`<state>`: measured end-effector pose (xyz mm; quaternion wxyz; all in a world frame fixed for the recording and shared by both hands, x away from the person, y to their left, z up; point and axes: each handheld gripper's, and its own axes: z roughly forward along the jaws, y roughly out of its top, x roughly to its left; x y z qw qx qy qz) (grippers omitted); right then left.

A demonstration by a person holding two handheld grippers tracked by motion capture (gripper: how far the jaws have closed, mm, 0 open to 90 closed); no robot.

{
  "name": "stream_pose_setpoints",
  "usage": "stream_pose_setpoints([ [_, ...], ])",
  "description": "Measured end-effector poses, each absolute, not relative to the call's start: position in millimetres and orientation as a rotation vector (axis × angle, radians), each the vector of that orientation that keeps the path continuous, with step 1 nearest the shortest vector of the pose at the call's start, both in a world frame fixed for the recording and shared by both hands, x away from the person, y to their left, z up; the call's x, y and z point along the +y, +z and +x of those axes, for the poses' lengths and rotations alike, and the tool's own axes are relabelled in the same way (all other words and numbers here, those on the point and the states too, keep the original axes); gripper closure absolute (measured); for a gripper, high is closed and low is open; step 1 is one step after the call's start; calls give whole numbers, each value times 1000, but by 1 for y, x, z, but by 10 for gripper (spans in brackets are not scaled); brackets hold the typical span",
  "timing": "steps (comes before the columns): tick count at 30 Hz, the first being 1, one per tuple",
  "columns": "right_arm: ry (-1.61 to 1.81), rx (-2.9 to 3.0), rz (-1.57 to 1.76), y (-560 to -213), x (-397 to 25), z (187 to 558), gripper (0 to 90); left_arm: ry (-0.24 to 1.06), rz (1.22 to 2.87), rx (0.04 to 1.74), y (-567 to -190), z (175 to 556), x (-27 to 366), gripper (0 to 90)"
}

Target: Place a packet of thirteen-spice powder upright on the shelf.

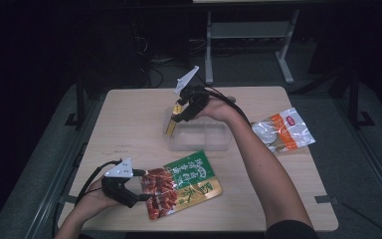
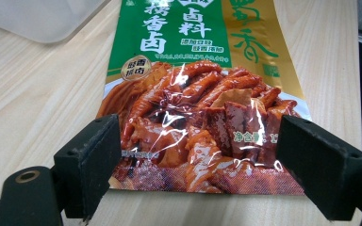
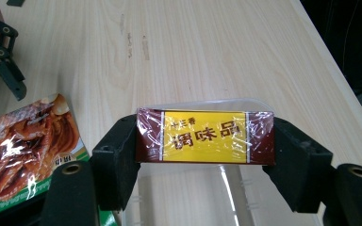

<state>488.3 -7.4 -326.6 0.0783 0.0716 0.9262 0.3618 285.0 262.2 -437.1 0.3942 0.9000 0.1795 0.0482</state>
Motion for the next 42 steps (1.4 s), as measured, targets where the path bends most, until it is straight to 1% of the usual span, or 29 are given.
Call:
stream_pose_setpoints([
  [9, 1111, 2779, 214, -335, 2, 493, 313, 122, 2287, 461, -437, 285, 263, 146],
  [19, 1097, 2793, 219, -343, 13, 495, 312, 76, 2226, 518, -434, 287, 265, 126],
  [23, 1065, 2803, 210, -348, 18, 495, 311, 68, 2216, 509, -434, 286, 265, 126],
  [26, 1053, 2812, 227, -352, 21, 495, 311, 72, 2246, 472, -435, 285, 265, 137],
  [30, 1050, 2817, 241, -359, 25, 496, 307, 79, 2267, 462, -436, 284, 263, 125],
  [37, 1068, 2823, 289, -365, 25, 498, 273, 90, 2248, 480, -433, 283, 262, 117],
  [42, 1104, 2816, 337, -363, 22, 498, 213, 94, 2224, 498, -429, 284, 263, 118],
])
